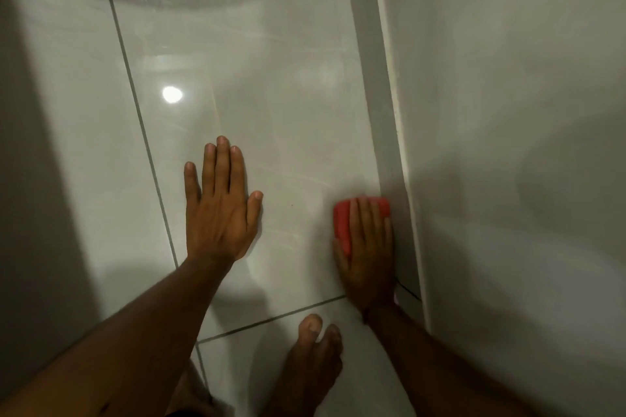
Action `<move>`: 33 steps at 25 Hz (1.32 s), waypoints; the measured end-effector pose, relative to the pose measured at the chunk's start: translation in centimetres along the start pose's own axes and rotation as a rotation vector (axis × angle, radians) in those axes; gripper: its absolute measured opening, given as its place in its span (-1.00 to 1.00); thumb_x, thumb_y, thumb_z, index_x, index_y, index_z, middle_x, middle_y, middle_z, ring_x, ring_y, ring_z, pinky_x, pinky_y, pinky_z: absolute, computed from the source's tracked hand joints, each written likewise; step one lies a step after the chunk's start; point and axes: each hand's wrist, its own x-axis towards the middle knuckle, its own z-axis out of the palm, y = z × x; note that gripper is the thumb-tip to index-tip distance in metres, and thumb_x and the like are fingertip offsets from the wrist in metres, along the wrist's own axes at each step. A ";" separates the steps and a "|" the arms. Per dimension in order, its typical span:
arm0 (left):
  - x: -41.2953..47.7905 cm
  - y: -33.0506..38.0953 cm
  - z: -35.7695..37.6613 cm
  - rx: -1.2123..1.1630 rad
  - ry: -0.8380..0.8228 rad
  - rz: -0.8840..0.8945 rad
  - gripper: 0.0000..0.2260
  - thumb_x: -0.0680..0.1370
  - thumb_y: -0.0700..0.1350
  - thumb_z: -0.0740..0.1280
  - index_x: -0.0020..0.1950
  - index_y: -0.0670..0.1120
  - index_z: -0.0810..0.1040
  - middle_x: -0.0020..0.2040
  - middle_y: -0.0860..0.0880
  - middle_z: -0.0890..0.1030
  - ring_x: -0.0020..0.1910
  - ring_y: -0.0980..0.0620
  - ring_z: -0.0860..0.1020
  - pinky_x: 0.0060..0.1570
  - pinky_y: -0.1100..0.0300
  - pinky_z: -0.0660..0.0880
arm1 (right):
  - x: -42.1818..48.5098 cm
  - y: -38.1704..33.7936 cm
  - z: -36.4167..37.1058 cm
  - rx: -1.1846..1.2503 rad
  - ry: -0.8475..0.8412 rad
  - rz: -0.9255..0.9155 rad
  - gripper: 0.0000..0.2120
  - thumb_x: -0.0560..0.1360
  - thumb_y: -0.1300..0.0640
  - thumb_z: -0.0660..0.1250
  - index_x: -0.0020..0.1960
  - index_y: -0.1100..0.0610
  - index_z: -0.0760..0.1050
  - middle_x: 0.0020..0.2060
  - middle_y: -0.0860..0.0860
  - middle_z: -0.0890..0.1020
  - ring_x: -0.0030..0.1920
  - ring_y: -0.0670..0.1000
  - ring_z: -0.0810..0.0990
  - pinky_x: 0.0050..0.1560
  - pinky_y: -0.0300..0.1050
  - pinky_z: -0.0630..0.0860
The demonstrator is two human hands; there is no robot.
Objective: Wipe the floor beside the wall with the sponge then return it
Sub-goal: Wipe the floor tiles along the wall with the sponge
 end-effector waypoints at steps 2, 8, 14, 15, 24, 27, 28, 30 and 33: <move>-0.4 0.2 0.3 -0.011 0.004 -0.013 -0.29 0.72 0.14 0.00 0.76 -0.20 -0.11 0.78 -0.24 -0.11 0.77 -0.22 -0.14 0.71 -0.32 -0.10 | -3.3 0.4 0.4 -0.002 -0.060 0.029 -0.31 0.66 -0.17 0.12 0.66 0.19 0.16 0.65 0.18 0.23 0.65 0.23 0.19 0.55 0.36 0.27; 0.2 1.0 -0.2 -0.020 0.001 -0.037 -0.28 0.70 0.10 0.03 0.76 -0.22 -0.11 0.78 -0.26 -0.11 0.77 -0.23 -0.13 0.71 -0.34 -0.10 | 9.0 -2.1 -2.1 -0.043 0.070 -0.059 -0.35 0.68 -0.15 0.08 0.64 0.21 0.24 0.62 0.20 0.32 0.62 0.24 0.29 0.59 0.27 0.25; 0.8 1.0 0.4 -0.016 0.024 -0.031 -0.28 0.70 0.11 0.03 0.76 -0.22 -0.10 0.78 -0.26 -0.10 0.77 -0.23 -0.12 0.71 -0.32 -0.11 | 18.6 -4.0 -3.0 -0.037 0.121 -0.057 -0.35 0.69 -0.15 0.05 0.68 0.15 0.14 0.67 0.12 0.23 0.67 0.17 0.17 0.66 0.20 0.10; 0.7 0.9 0.4 -0.006 0.022 -0.027 -0.28 0.70 0.12 0.02 0.76 -0.21 -0.11 0.78 -0.26 -0.10 0.77 -0.23 -0.13 0.71 -0.33 -0.11 | 15.7 -3.1 -2.3 -0.051 0.117 -0.076 -0.36 0.69 -0.13 0.08 0.68 0.15 0.14 0.67 0.13 0.23 0.67 0.18 0.17 0.66 0.21 0.11; 0.7 0.8 1.0 0.015 0.053 -0.028 -0.28 0.71 0.14 0.01 0.76 -0.19 -0.15 0.78 -0.24 -0.12 0.77 -0.21 -0.14 0.71 -0.33 -0.09 | 4.2 -0.5 -0.8 -0.058 0.012 -0.082 -0.34 0.67 -0.17 0.11 0.64 0.19 0.23 0.63 0.19 0.31 0.63 0.24 0.27 0.58 0.29 0.25; 0.8 0.7 1.3 0.011 0.061 -0.024 -0.27 0.70 0.14 0.01 0.76 -0.19 -0.15 0.79 -0.24 -0.11 0.77 -0.21 -0.13 0.71 -0.31 -0.10 | 15.2 -2.9 -2.5 -0.032 0.132 -0.101 -0.35 0.67 -0.16 0.14 0.65 0.17 0.24 0.62 0.16 0.33 0.62 0.21 0.29 0.62 0.23 0.20; 0.8 0.7 1.3 0.006 0.067 -0.021 -0.27 0.70 0.14 0.01 0.76 -0.19 -0.14 0.79 -0.24 -0.11 0.77 -0.21 -0.13 0.71 -0.31 -0.10 | 17.8 -3.5 -2.9 -0.012 0.144 -0.091 -0.34 0.67 -0.17 0.14 0.66 0.15 0.21 0.63 0.14 0.31 0.64 0.18 0.26 0.64 0.21 0.16; 0.8 0.7 1.3 0.015 0.074 -0.027 -0.28 0.70 0.14 -0.01 0.76 -0.20 -0.12 0.79 -0.24 -0.10 0.77 -0.22 -0.12 0.71 -0.31 -0.10 | 19.7 -4.1 -3.0 0.026 0.145 -0.087 -0.29 0.66 -0.22 0.14 0.68 0.13 0.14 0.66 0.10 0.25 0.67 0.15 0.18 0.67 0.18 0.07; 0.7 0.7 1.2 0.016 0.048 -0.029 -0.27 0.70 0.16 -0.02 0.76 -0.20 -0.12 0.79 -0.24 -0.10 0.77 -0.22 -0.12 0.71 -0.33 -0.08 | 14.4 -2.6 -1.9 0.052 0.144 -0.082 -0.20 0.61 -0.30 0.20 0.69 0.13 0.13 0.67 0.10 0.24 0.67 0.17 0.16 0.66 0.16 0.04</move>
